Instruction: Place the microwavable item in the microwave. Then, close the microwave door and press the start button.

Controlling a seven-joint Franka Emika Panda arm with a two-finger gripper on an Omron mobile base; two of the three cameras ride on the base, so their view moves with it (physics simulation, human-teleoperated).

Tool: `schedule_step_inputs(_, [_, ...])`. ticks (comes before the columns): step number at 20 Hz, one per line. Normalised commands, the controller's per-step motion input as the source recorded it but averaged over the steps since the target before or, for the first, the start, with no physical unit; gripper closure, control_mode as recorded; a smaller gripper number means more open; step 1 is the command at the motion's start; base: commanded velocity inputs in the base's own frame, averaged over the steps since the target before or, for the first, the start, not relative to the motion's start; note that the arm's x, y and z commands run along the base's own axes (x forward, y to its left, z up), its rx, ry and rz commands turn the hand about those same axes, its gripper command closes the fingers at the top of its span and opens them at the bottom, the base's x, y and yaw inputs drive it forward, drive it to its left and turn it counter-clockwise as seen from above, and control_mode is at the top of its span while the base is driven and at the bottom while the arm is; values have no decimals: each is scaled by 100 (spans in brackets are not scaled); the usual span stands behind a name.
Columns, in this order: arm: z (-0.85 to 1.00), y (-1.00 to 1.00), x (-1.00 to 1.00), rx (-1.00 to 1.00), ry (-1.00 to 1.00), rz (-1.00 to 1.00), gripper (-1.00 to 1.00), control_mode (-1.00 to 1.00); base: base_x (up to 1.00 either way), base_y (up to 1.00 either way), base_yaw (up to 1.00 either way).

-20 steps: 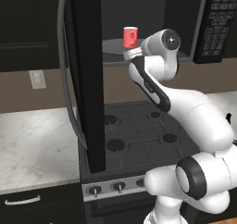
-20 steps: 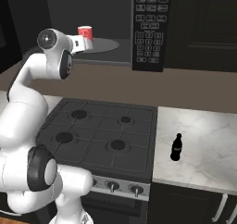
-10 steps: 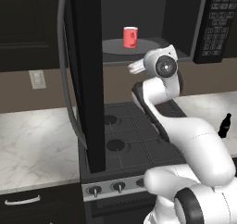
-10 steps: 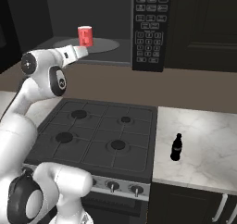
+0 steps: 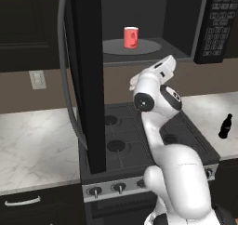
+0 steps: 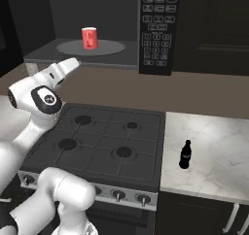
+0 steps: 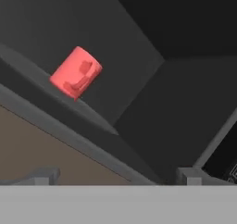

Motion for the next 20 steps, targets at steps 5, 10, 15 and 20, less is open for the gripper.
schedule_step_inputs(5, [-27, 12, -29, -23, -14, -29, -100, -100, 0, 0, 0])
schedule_step_inputs(10, [-1, 69, -40, -16, -12, -21, -100, -100, 0, 0, 0])
schedule_step_inputs(15, [0, 96, -34, -9, 0, -12, -100, -100, 0, 0, 0])
schedule_step_inputs(20, [13, 100, -43, -6, 0, -9, -100, -100, 0, 0, 0])
